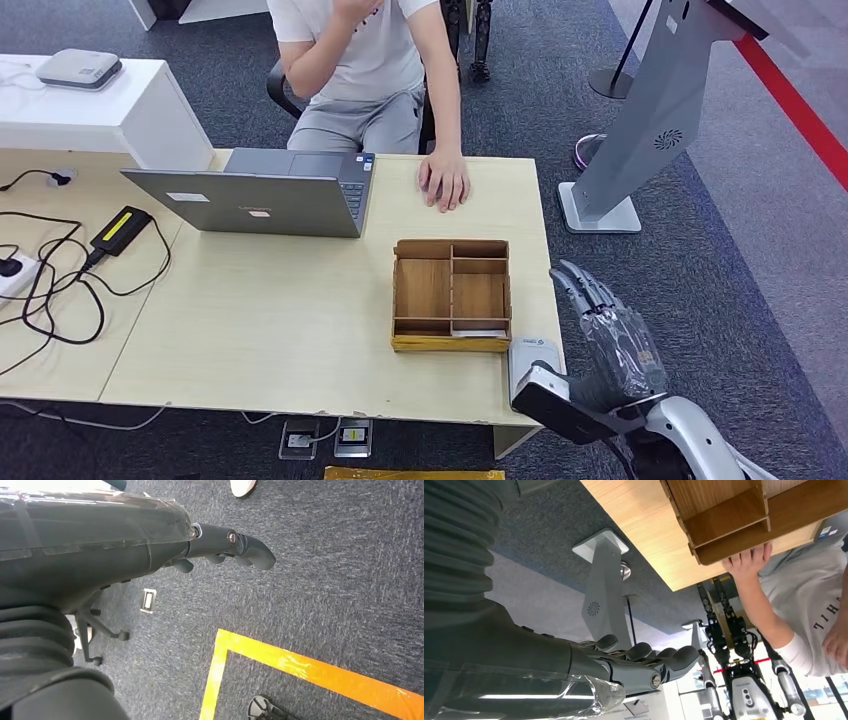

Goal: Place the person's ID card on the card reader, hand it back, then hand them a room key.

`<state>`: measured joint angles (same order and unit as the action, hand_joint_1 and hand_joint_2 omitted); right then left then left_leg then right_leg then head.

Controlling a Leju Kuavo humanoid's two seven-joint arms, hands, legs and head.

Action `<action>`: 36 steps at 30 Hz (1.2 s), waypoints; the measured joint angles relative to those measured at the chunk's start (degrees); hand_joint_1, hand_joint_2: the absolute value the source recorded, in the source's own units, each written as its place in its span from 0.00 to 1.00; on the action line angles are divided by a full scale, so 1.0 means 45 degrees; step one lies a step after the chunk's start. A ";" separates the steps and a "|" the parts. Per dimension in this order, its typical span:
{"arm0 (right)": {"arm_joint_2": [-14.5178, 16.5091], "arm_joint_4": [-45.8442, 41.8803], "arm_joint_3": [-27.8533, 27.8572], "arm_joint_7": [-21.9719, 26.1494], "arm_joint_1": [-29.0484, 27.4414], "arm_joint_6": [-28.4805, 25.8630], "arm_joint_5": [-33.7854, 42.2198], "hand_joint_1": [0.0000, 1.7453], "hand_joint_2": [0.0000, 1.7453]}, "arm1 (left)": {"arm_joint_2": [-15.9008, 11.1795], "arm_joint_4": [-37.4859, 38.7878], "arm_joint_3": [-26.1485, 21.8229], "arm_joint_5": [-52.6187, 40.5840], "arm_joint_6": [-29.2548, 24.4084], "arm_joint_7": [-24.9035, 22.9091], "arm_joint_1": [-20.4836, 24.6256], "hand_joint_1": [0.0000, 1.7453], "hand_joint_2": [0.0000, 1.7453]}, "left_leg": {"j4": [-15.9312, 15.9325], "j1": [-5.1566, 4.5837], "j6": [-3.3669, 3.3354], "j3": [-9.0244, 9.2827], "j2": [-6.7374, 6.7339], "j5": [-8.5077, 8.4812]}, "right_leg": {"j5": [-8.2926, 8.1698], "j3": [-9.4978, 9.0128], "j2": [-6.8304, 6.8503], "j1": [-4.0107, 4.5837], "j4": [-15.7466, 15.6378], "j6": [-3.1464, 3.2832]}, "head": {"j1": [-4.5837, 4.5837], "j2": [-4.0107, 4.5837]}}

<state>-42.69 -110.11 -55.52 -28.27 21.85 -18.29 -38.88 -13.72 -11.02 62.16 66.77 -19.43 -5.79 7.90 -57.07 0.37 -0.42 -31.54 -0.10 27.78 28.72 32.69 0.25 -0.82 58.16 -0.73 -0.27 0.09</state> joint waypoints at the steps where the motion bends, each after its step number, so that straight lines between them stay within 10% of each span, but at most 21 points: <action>1: 0.0095 0.0357 -0.0295 0.0069 0.0279 -0.0109 0.0319 0.00 1.00 | 0.0023 0.0000 -0.0002 -0.0016 -0.0009 -0.0001 0.0002 0.00 0.00 | 0.0000 0.0000 0.0000 0.0000 0.0001 0.0000 | 0.0000 0.0000 -0.0001 0.0000 0.0000 0.0000 | 0.0000 0.0000; 36: 0.1558 0.4138 -0.3486 0.0925 0.3024 -0.0569 0.2007 0.00 1.00 | 0.0140 0.0000 -0.0004 -0.0396 0.0091 0.0009 0.0017 0.00 0.00 | -0.0001 0.0001 0.0000 -0.0009 0.0004 -0.0001 | 0.0000 0.0004 0.0008 0.0001 0.0002 0.0001 | -0.0002 0.0000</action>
<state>-35.68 -91.49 -71.20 -24.10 35.46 -20.85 -29.85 -13.09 -11.02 62.14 64.99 -19.02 -5.75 7.98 -57.07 0.38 -0.42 -31.58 -0.08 27.78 28.73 32.70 0.29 -0.81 58.17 -0.73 -0.28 0.09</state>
